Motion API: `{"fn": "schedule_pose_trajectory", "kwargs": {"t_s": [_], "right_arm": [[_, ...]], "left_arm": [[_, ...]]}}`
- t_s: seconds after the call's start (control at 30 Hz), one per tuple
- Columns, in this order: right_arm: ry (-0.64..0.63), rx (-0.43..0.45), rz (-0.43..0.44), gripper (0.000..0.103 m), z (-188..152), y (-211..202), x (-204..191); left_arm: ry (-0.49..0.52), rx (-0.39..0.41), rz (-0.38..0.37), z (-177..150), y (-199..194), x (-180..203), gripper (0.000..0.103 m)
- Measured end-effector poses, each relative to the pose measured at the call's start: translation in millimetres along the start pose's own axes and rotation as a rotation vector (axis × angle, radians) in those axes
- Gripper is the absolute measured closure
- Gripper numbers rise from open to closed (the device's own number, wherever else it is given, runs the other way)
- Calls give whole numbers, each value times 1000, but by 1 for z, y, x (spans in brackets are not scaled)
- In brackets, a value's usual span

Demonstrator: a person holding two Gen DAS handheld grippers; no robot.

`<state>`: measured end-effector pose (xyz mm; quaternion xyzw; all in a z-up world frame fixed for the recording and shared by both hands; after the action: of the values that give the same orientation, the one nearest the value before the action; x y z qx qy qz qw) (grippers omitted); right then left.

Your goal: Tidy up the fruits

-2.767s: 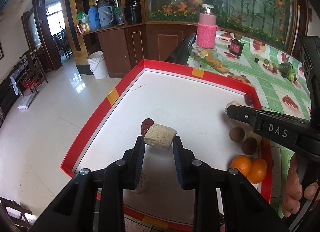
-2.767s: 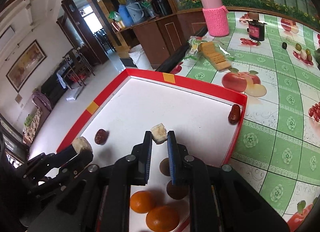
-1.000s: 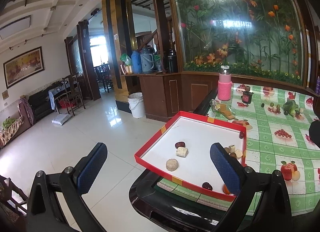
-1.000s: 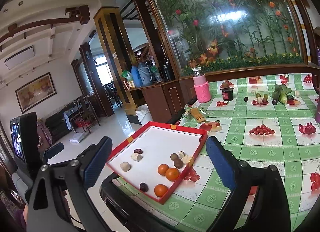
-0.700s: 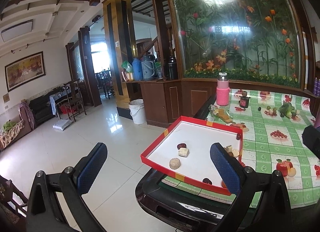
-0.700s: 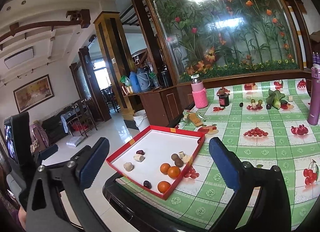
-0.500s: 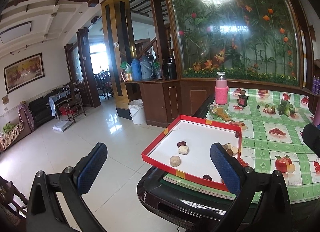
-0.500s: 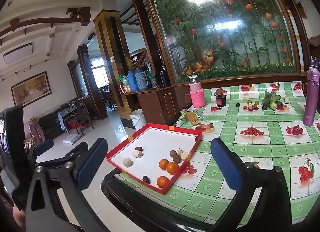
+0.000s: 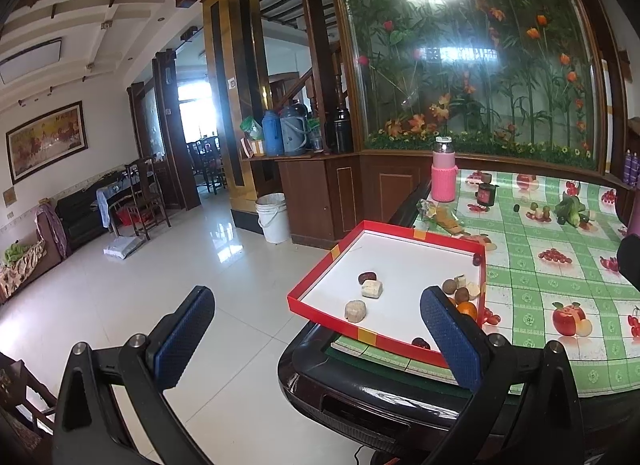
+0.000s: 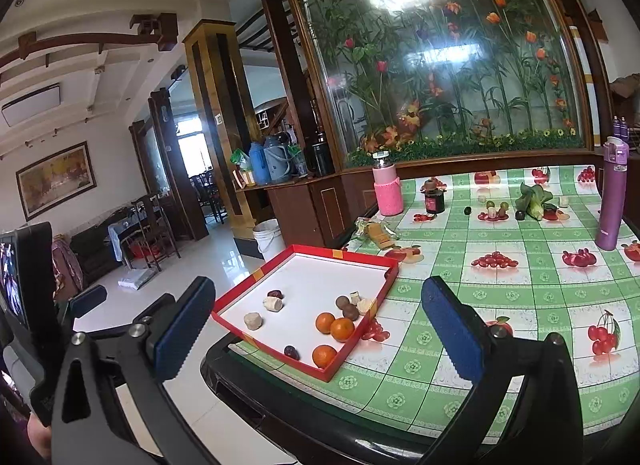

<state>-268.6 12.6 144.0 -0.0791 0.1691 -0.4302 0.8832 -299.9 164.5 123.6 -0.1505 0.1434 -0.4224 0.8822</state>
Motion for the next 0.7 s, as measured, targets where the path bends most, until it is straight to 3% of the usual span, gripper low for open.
{"fn": "schedule_pose_trajectory", "kwargs": {"t_s": [0.7], "right_arm": [[-32, -29, -12, 0, -2, 20, -7]], "left_arm": [[-1, -78, 17, -7, 27, -7, 0]]}}
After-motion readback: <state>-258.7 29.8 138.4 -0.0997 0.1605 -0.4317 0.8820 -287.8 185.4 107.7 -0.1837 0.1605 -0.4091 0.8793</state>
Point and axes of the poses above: each gripper's, at about its wrist camera, not at the fingertips, and y roughly the way its jaws point, x to its right, z to its top, the point moved 5 cm from there along y, roughly the way its jaws point
